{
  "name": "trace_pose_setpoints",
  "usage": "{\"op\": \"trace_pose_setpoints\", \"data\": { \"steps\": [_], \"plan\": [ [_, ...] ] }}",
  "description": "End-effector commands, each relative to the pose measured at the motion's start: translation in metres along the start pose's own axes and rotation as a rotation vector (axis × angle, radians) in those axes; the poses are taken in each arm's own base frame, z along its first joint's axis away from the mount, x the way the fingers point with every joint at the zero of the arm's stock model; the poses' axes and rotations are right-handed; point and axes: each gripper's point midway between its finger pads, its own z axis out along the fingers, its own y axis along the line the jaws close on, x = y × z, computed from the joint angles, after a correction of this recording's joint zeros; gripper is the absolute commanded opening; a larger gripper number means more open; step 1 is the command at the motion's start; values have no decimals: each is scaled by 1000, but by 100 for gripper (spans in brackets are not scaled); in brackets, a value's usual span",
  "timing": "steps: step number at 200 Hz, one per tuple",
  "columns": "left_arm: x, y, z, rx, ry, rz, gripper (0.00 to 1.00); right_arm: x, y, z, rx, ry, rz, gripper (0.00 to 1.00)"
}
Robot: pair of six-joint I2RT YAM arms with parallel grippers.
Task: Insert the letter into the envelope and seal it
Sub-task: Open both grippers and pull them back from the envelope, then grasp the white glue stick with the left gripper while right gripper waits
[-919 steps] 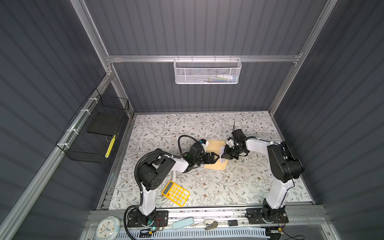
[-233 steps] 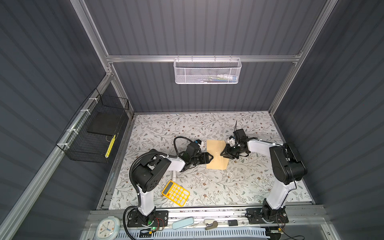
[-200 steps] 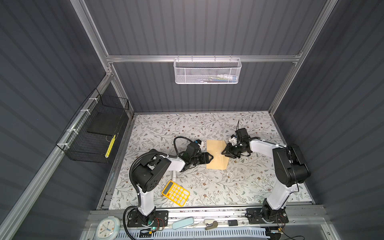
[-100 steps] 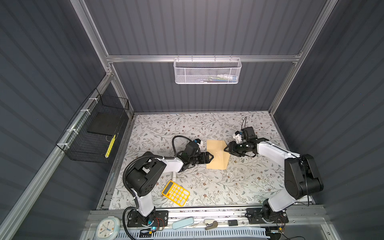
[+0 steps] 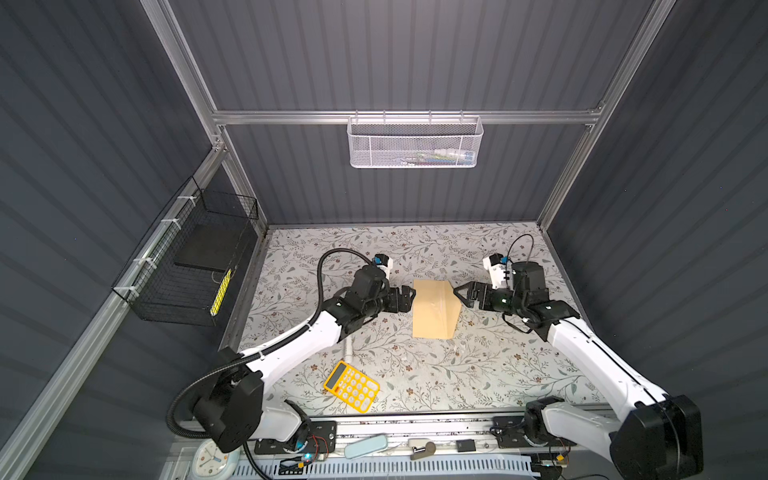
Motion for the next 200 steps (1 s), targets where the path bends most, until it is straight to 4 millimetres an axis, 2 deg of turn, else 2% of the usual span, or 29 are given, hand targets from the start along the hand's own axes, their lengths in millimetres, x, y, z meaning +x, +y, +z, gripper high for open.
{"op": "trace_pose_setpoints", "data": {
  "steps": [1,72,110,142,163,200],
  "plan": [
    [8,27,-27,-166,58,69,98,-1,3,-10,1,-34,-47,99],
    [17,56,-97,-331,80,62,100,18,-2,-23,35,-1,-42,99],
    [37,68,-117,-377,141,15,100,31,0,-25,10,16,-24,99],
    [58,78,-120,-434,229,-40,100,38,0,-25,-3,32,-5,99],
    [76,79,-109,-430,299,-69,100,41,2,-23,-23,46,8,99],
    [115,94,-91,-489,437,-104,98,43,5,-23,-42,53,19,99]
  ]
}}
